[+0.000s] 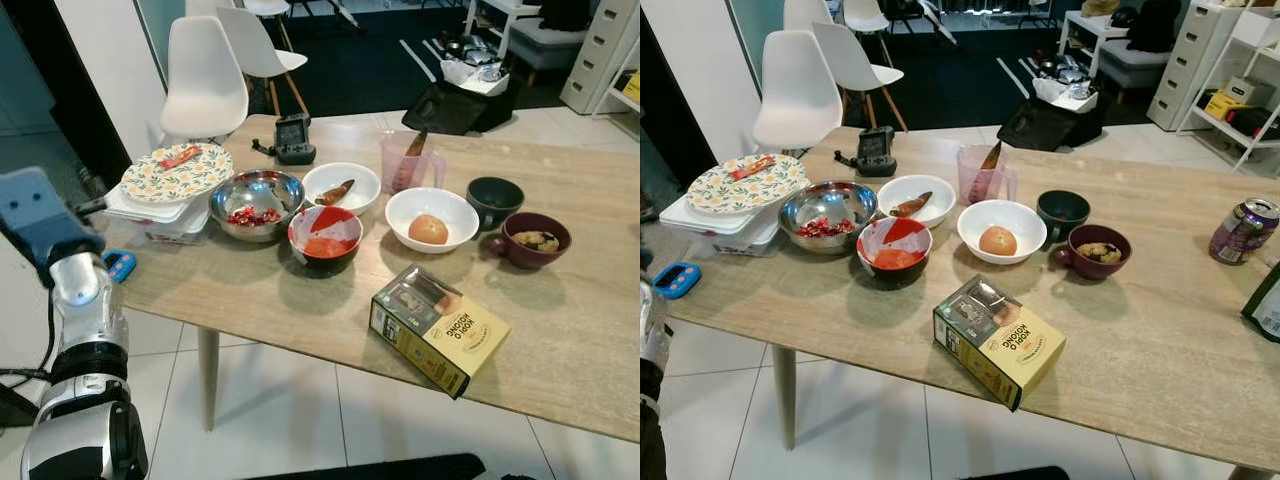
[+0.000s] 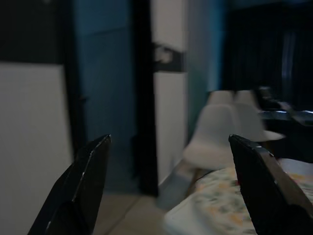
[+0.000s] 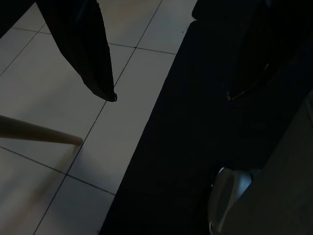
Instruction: Restocking fridge
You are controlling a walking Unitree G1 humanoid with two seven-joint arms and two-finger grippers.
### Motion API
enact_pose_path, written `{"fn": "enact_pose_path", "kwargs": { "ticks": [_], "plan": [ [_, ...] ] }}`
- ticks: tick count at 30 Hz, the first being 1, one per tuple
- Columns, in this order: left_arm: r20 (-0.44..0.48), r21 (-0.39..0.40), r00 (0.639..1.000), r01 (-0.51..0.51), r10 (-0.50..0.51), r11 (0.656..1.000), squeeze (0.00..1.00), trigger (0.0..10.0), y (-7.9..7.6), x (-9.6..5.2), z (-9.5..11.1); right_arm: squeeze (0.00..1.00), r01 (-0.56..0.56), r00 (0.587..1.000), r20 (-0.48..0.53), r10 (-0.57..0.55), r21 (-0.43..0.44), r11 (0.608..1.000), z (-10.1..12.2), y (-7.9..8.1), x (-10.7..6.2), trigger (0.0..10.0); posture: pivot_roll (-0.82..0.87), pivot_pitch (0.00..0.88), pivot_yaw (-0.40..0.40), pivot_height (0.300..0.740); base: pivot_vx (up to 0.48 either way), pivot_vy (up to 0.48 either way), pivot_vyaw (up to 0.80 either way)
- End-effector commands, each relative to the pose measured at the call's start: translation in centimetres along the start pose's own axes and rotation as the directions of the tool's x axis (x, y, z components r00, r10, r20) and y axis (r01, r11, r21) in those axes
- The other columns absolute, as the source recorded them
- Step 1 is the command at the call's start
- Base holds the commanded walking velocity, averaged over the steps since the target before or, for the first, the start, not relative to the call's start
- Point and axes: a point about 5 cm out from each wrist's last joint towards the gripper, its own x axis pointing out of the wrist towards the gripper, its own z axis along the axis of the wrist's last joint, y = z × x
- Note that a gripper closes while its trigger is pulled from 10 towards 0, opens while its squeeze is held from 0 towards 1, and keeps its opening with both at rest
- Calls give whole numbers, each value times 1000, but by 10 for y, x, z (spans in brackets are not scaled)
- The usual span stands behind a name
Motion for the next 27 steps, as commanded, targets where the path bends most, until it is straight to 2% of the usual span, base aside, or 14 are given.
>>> {"fn": "enact_pose_path", "kwargs": {
  "ticks": [1, 4, 5, 6, 7, 10, 11, 14, 15, 18, 19, 24, 26, 27],
  "plan": [
    [80, -9, 975, 210, -209, 978, 0, 10000, -34, 10, 19, 0, -6, 1000, 5, 6, 8, 1000, 1, 2, 0, 10000, 0, 0, 11, 740, 0, 0, 0],
    [107, 32, 898, 427, -428, 904, 0, 10000, -65, 10, 29, 0, -6, 1000, 5, 6, 7, 1000, 0, 3, 0, 10000, -1, 0, 11, 740, 0, 0, 0],
    [98, 31, 847, 522, -523, 852, 0, 10000, -77, 8, 30, 0, -6, 1000, 5, 6, 7, 1000, 0, 3, 0, 10000, -3, 0, 11, 740, 0, 0, 0],
    [75, 39, 749, 658, -659, 752, 0, 10000, -95, 4, 32, 0, -6, 1000, 4, 6, 6, 1000, 0, 3, 0, 10000, -3, 0, 9, 740, 0, 0, 0],
    [75, 39, 749, 658, -659, 752, 0, 10000, -95, 4, 32, 0, -6, 1000, 4, 6, 6, 1000, 0, 3, 0, 10000, -3, 0, 9, 740, 0, 0, 0],
    [31, 97, 597, 796, -802, 597, 0, 10000, -112, -5, 31, 0, -5, 1000, 0, 5, 3, 1000, -2, 3, 0, 10000, -3, 0, 8, 740, 0, 0, 0],
    [31, 97, 597, 796, -802, 597, 0, 10000, -112, -5, 31, 0, -5, 1000, 0, 5, 3, 1000, -2, 3, 0, 10000, -3, 0, 8, 740, 0, 0, 0],
    [-104, 194, 408, 903, -907, 384, 0, 10000, -124, -15, 20, 0, -5, 1000, -6, 5, 2, 1000, -5, 4, 0, 10000, -11, 0, 11, 740, 0, 0, 0],
    [-104, 194, 408, 903, -907, 384, 0, 10000, -124, -15, 20, 0, -5, 1000, -6, 5, 2, 1000, -5, 4, 0, 10000, -11, 0, 11, 740, 0, 0, 0],
    [-248, 279, 267, 940, -931, 195, 0, 10000, -127, -20, 11, 0, -9, 1000, -21, 10, 4, 1000, -12, 6, 0, 10000, -24, 0, 15, 740, 0, 0, 0],
    [-248, 279, 267, 940, -931, 195, 0, 10000, -127, -20, 11, 0, -9, 1000, -21, 10, 4, 1000, -12, 6, 0, 10000, -24, 0, 15, 740, 0, 0, 0],
    [-279, 325, 165, 943, -946, 69, 0, 10000, -141, -21, 18, 0, -16, 999, -42, 16, -2, 1000, -22, 8, -1, 10000, -37, 0, 7, 740, 0, 0, 0],
    [-287, 320, 85, 947, -954, -12, 0, 10000, -149, -25, 20, 0, -12, 999, -45, 12, -3, 1000, -23, 7, -1, 10000, -43, 0, 7, 740, 0, 0, 0],
    [-287, 320, 85, 947, -954, -12, 0, 10000, -149, -25, 20, 0, -12, 999, -45, 12, -3, 1000, -23, 7, -1, 10000, -43, 0, 7, 740, 0, 0, 0]
  ]
}}
